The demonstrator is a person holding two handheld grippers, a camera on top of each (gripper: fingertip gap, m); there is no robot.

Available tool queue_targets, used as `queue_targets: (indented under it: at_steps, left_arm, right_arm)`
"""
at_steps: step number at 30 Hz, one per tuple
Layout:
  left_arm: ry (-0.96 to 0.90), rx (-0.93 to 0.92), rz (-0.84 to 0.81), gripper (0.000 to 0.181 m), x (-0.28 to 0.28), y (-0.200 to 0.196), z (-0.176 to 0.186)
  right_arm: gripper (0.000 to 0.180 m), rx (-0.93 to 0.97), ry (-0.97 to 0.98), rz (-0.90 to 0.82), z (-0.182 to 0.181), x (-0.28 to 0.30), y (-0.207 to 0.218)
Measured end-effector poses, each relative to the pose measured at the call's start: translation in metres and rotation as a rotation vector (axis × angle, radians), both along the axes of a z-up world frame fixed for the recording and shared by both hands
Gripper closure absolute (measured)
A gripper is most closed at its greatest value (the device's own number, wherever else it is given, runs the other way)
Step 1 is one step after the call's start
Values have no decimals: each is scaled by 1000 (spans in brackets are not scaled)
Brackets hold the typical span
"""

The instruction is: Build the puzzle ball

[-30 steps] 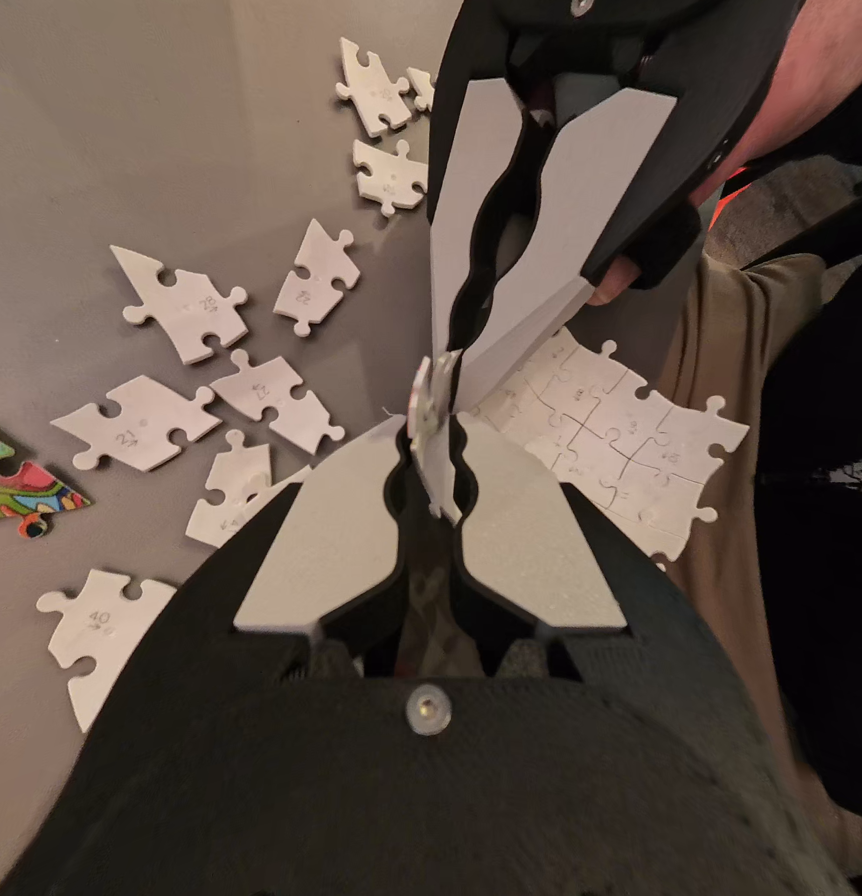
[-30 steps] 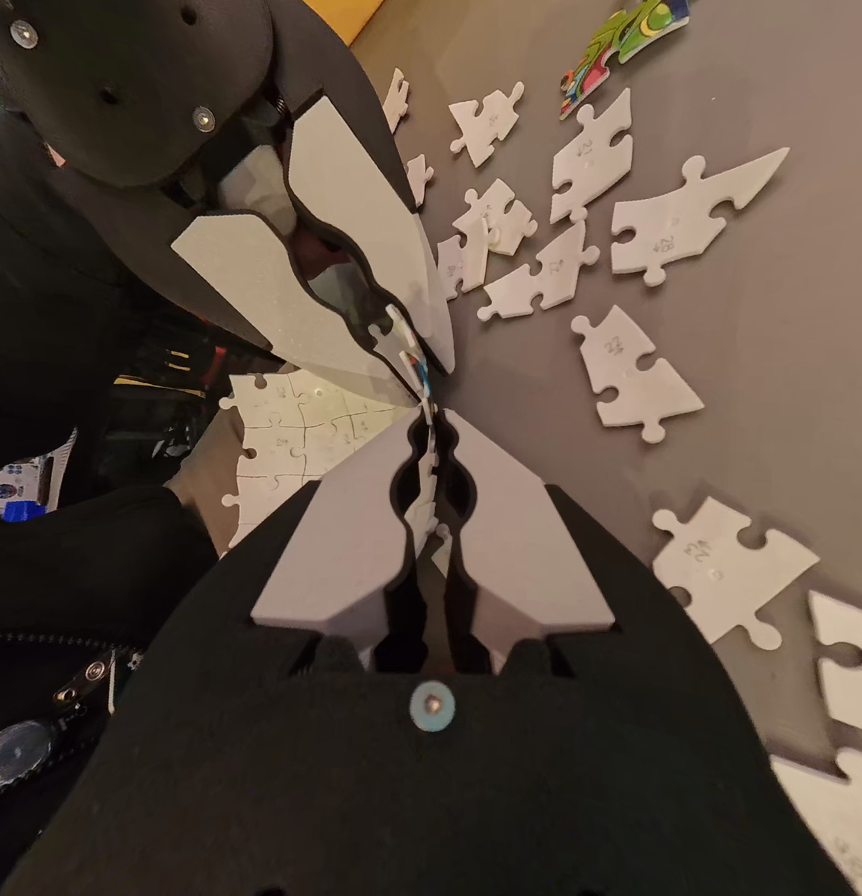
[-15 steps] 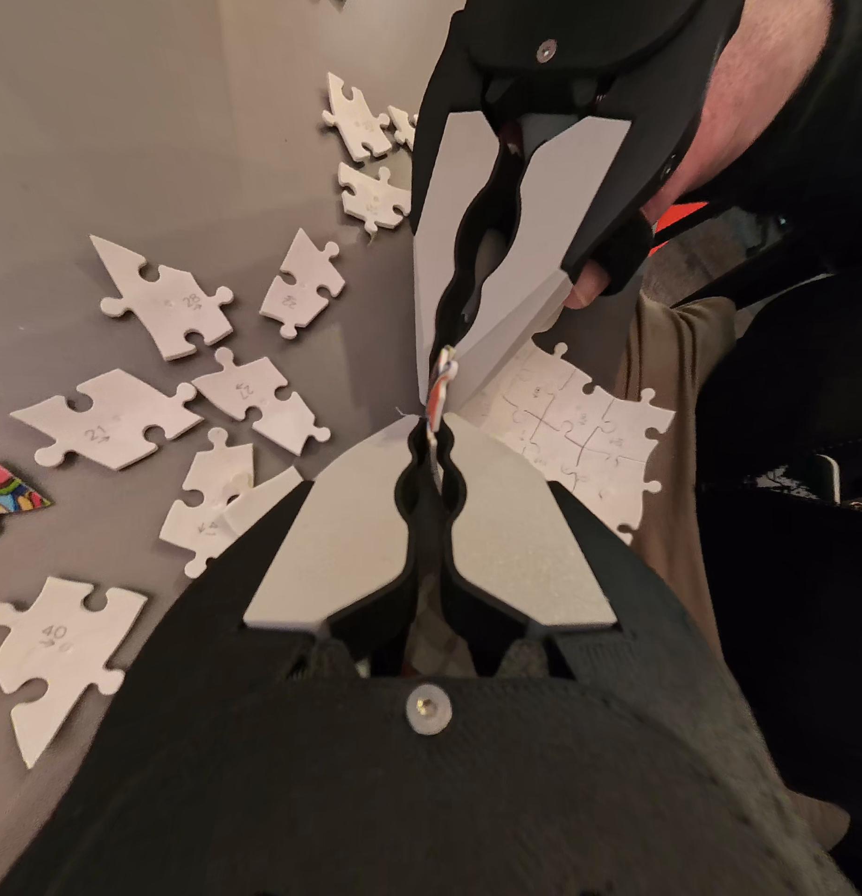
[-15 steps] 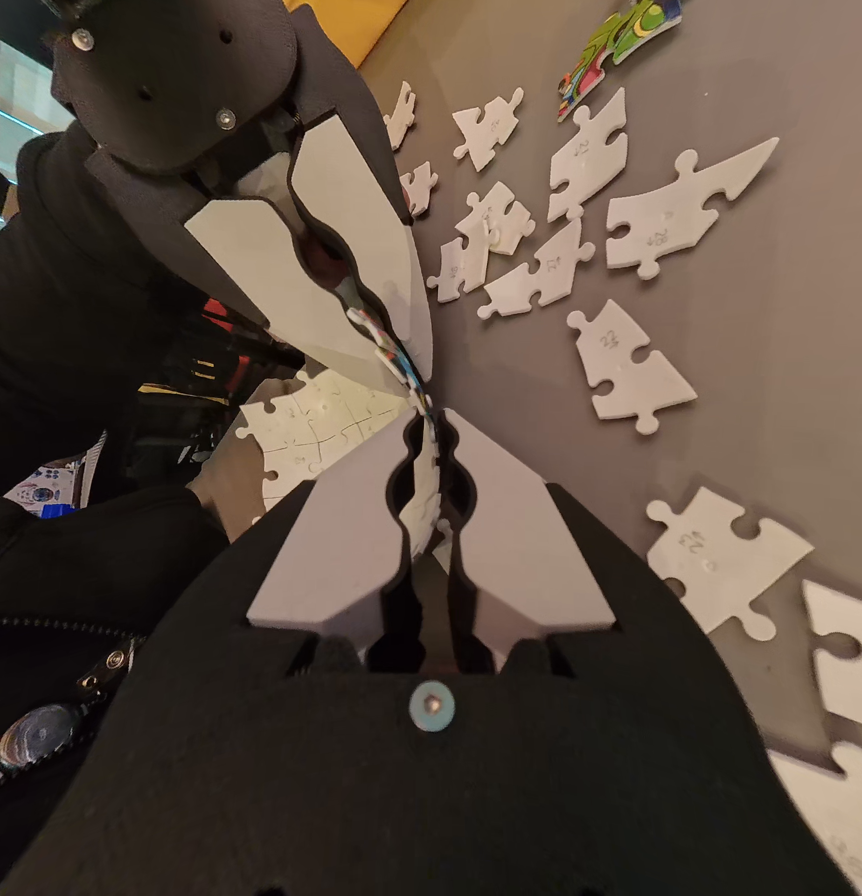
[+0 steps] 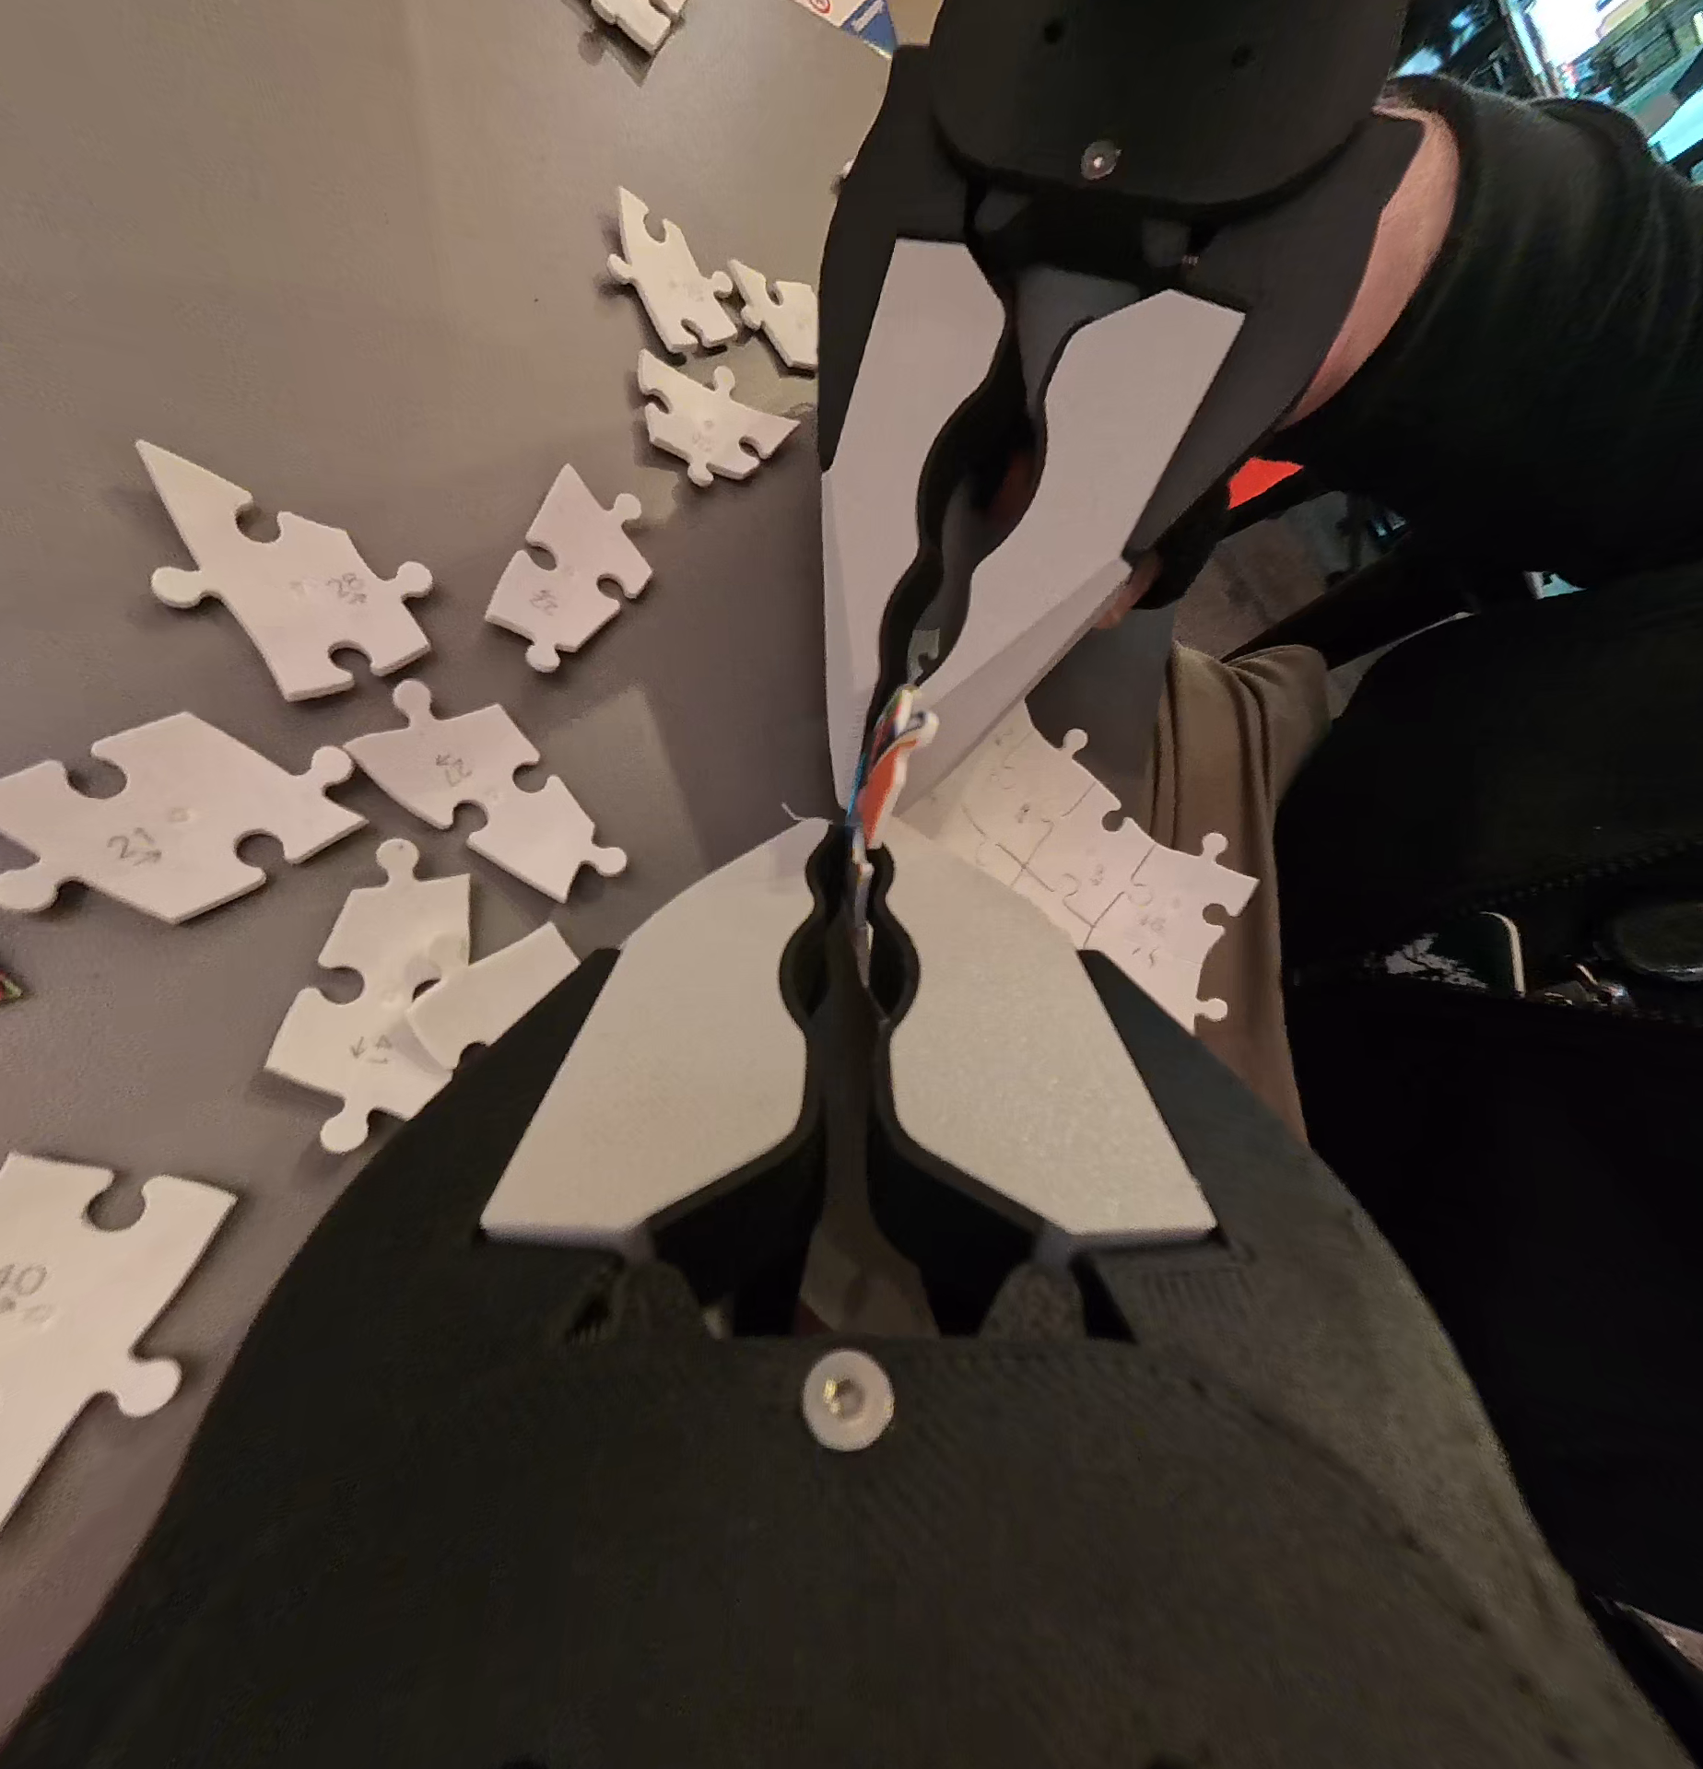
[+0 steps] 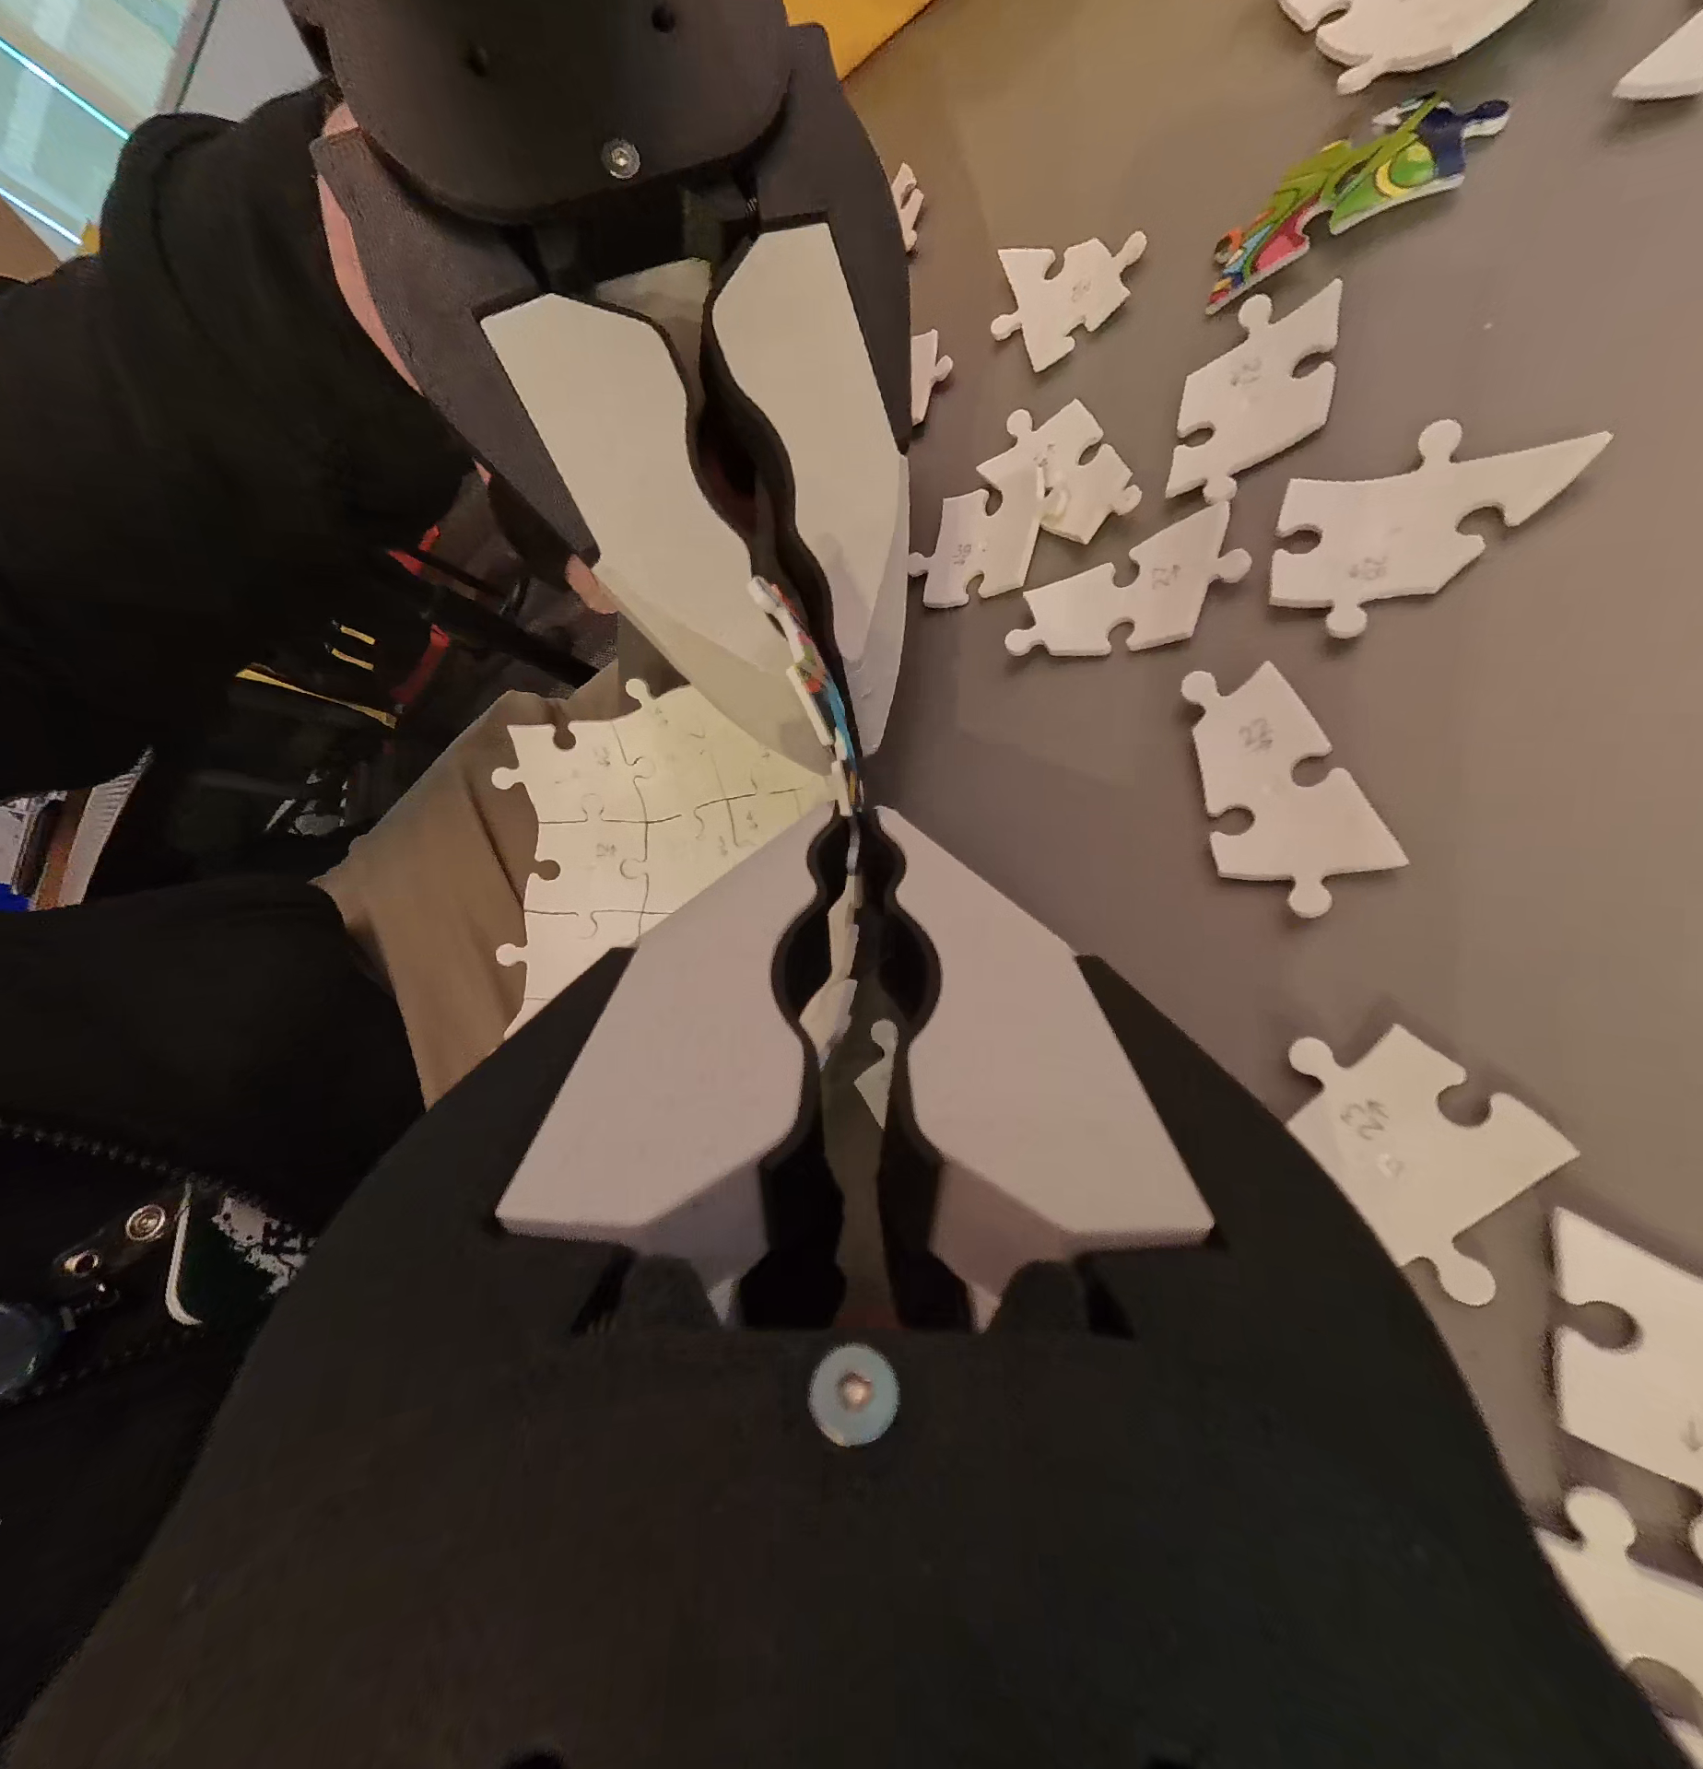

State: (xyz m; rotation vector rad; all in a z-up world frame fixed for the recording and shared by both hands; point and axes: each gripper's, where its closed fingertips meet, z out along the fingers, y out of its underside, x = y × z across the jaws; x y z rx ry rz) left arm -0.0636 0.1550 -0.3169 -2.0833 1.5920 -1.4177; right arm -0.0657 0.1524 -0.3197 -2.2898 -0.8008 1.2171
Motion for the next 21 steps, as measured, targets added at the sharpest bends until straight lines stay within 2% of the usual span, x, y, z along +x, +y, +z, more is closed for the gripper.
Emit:
queue_targets:
  at_steps: [12,21]
  left_arm:
    - [-8,-54,4,178,-2,-1,2]
    - [14,-29,-1,178,-4,0,0]
  right_arm:
    - [180,82,-40,40,2,-2,-1]
    - [174,42,-26,1,3,5,2]
